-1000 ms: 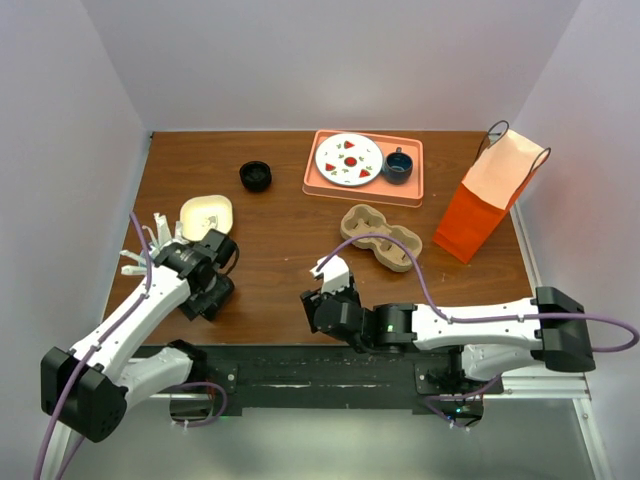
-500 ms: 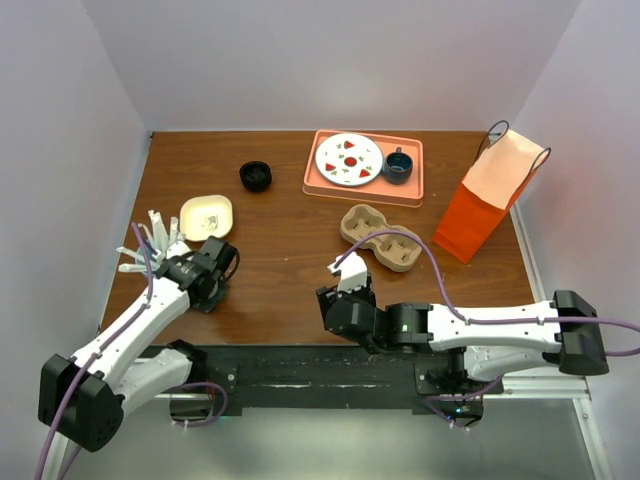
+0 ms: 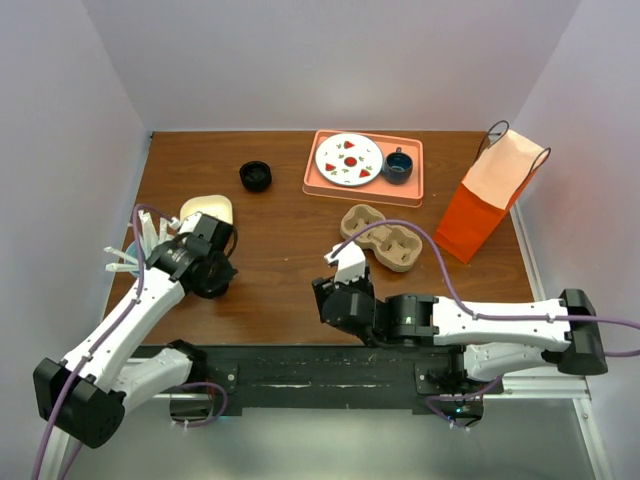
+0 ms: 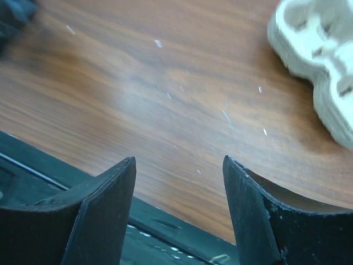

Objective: Pack the takeout coffee

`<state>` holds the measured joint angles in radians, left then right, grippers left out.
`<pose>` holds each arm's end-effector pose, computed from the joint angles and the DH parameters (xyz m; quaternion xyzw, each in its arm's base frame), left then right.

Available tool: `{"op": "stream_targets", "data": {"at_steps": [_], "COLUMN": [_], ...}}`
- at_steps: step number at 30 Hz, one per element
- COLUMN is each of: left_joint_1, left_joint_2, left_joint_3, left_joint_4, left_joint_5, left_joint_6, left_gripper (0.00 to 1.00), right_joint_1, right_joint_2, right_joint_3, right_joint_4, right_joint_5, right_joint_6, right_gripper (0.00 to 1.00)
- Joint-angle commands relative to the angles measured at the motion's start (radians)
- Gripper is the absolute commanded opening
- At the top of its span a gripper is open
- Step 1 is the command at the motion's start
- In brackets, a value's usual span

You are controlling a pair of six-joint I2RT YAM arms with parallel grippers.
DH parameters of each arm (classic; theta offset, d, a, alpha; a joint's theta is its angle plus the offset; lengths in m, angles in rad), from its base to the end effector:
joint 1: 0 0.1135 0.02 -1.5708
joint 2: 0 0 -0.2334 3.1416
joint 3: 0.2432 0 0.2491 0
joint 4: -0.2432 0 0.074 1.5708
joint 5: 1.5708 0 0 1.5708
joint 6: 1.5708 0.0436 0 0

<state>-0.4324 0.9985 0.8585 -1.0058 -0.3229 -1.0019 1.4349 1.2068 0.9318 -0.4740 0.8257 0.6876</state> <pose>0.1773 -0.0666 0.2303 -0.3036 0.9164 -0.0184 0.2602 0.0672 0.2550 0.2532 -0.1573 0.8403 0.1400 0.4996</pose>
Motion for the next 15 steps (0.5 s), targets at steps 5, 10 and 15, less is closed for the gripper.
{"op": "stream_targets", "data": {"at_steps": [5, 10, 15], "left_joint_1": [-0.066, -0.196, -0.264], "left_joint_2": [0.136, 0.328, 0.555], "left_joint_3": [0.108, 0.290, 0.528], "left_joint_4": [-0.022, -0.094, -0.194], "left_joint_5": [0.364, 0.326, 0.297], "left_joint_6": [0.276, 0.376, 0.463], "left_gripper": [0.00, 0.00, 0.00], "right_joint_1": [-0.011, -0.060, -0.146], "right_joint_2": [-0.024, -0.044, -0.098], "right_joint_3": [0.278, 0.320, 0.318], "right_joint_4": [-0.211, -0.287, -0.268], "right_joint_5": [0.015, -0.013, -0.098], "right_joint_6": [0.029, 0.038, -0.013], "right_gripper": [0.67, 0.67, 0.67]}}
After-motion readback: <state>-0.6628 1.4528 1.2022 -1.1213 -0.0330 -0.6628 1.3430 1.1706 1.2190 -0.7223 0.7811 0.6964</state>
